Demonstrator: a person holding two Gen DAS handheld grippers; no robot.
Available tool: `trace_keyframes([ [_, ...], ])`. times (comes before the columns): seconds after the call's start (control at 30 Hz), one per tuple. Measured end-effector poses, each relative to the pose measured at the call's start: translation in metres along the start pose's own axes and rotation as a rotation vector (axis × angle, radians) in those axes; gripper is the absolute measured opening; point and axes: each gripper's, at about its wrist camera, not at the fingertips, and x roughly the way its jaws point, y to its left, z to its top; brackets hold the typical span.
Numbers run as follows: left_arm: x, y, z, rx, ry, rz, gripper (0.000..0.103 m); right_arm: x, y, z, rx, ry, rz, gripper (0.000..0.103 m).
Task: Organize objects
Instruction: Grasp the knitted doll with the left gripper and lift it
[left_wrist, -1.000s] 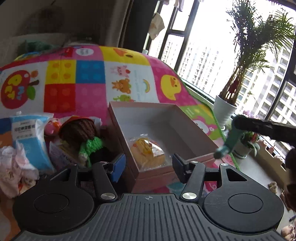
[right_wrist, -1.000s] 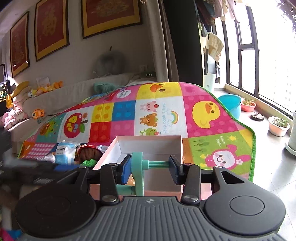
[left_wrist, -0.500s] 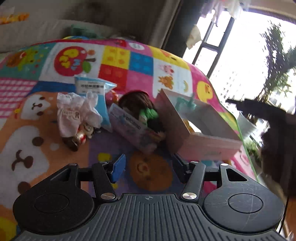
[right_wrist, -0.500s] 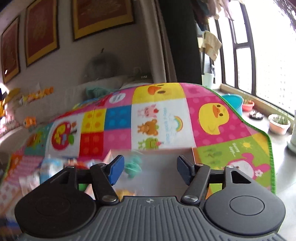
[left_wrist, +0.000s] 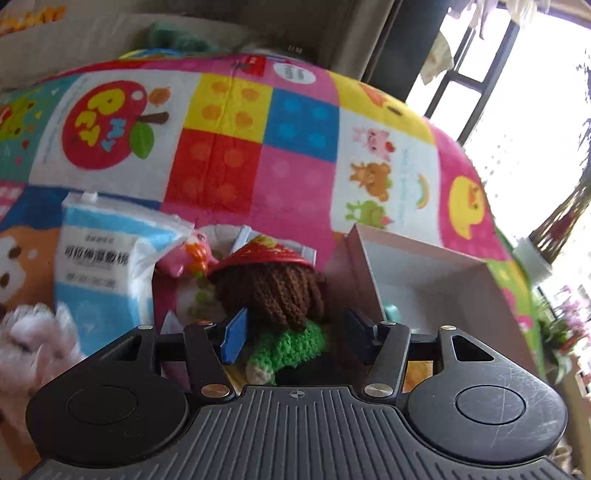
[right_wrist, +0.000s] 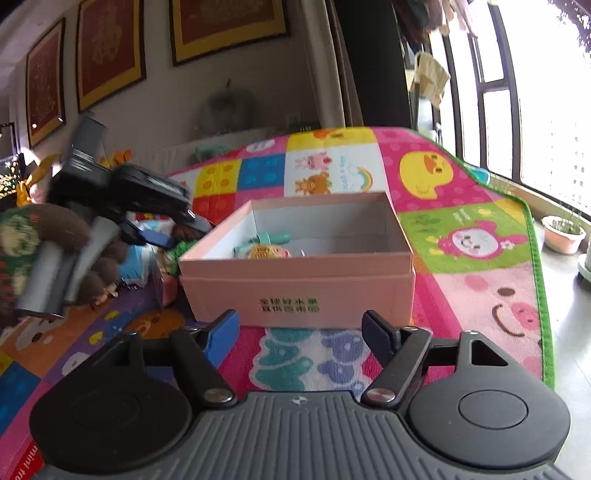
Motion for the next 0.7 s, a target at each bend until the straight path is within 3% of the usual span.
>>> trace_keyframes([
  [0.13, 0.025, 0.002, 0.000, -0.003, 0.036, 0.062, 0.063, -0.001, 0.003, 0.000, -0.012, -0.011, 0.010, 0.084],
  [0.2, 0.027, 0.001, -0.001, 0.036, 0.011, 0.074, 0.063, 0.000, 0.001, 0.000, -0.007, -0.012, 0.014, 0.084],
  [0.33, 0.018, 0.000, -0.005, 0.056, 0.020, 0.034, 0.051, 0.001, -0.001, 0.000, 0.006, -0.012, 0.018, 0.086],
  [0.53, -0.039, -0.004, -0.037, 0.145, 0.007, -0.056, 0.034, 0.003, -0.001, 0.000, 0.014, -0.006, 0.014, 0.087],
  [0.7, -0.096, 0.010, -0.088, 0.195, 0.022, -0.080, 0.032, 0.003, -0.001, 0.000, 0.012, 0.001, 0.009, 0.088],
])
